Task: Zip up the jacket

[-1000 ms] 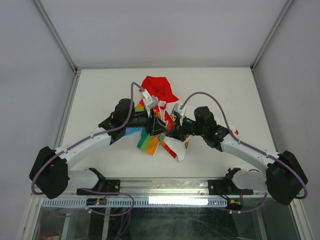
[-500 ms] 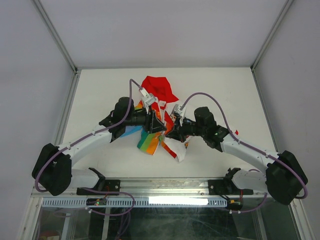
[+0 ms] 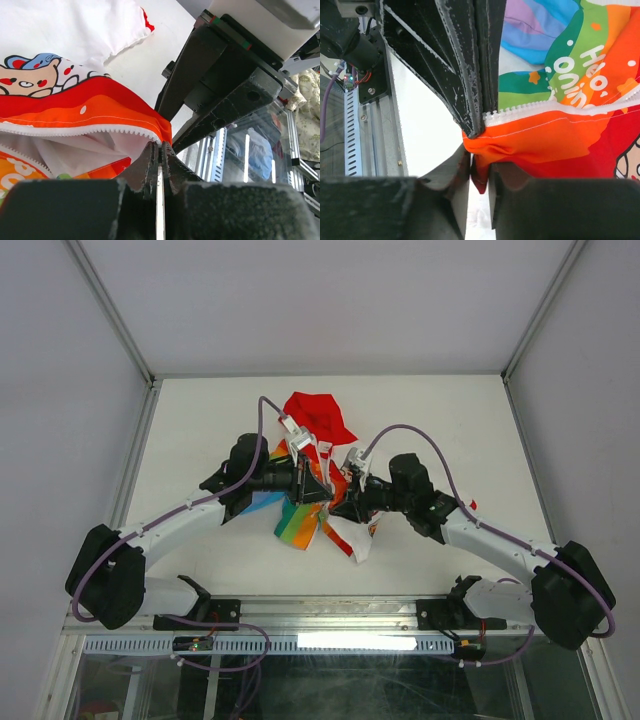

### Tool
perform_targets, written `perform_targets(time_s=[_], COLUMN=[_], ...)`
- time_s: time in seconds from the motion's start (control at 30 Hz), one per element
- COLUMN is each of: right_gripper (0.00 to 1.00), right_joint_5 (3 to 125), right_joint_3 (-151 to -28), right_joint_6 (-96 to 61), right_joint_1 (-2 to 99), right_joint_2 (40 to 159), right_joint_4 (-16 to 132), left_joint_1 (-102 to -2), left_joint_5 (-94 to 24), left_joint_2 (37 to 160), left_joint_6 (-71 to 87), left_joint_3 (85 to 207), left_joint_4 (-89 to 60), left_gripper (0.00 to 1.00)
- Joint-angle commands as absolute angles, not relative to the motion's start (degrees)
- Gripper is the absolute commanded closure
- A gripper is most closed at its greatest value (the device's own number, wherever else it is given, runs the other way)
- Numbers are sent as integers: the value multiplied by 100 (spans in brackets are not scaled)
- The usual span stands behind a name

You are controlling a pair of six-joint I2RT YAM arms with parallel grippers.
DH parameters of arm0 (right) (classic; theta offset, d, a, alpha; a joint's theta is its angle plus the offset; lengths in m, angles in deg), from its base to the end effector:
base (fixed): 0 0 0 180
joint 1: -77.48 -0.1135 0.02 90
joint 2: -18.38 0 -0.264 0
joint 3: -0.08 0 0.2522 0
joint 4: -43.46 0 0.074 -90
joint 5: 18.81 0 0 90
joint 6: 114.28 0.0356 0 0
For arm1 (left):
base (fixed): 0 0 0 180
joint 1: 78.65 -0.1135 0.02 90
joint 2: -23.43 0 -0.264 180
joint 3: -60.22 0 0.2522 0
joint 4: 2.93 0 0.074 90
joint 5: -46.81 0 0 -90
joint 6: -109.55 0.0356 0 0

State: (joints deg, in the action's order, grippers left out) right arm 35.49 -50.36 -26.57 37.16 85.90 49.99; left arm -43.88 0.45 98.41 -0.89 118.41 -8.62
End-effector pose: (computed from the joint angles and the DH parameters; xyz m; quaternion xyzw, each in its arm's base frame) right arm 0.1805 0.1805 0.2422 -0.4458 0.6811 0.4123 0.4091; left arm 0.2203 -0.1828 0.2575 0.3012 0.7400 -0.5129 0.3140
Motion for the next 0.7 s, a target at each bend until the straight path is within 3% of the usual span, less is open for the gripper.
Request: perform_targets(time_s=[0.0, 0.17, 0.67], right_gripper=[72, 63, 67], right_joint_5=[3403, 3519, 3219], right_joint_3=[-5029, -4859, -4778], right_joint_6=[-2613, -2572, -2326], right_joint_1=[3731, 3726, 3743], right_joint_2=[8454, 8361, 8343], right_joint_4=[4467, 4129, 3613], left_joint_1=[-4422, -4431, -4426], left_joint_5=[352, 428, 286], left_joint_2=[9677, 9590, 9584], left_joint_6=[-301, -514, -567], left_joint_3=[11832, 11769, 11700], left_joint_4=[-459, -380, -453], left_gripper=[100, 100, 100])
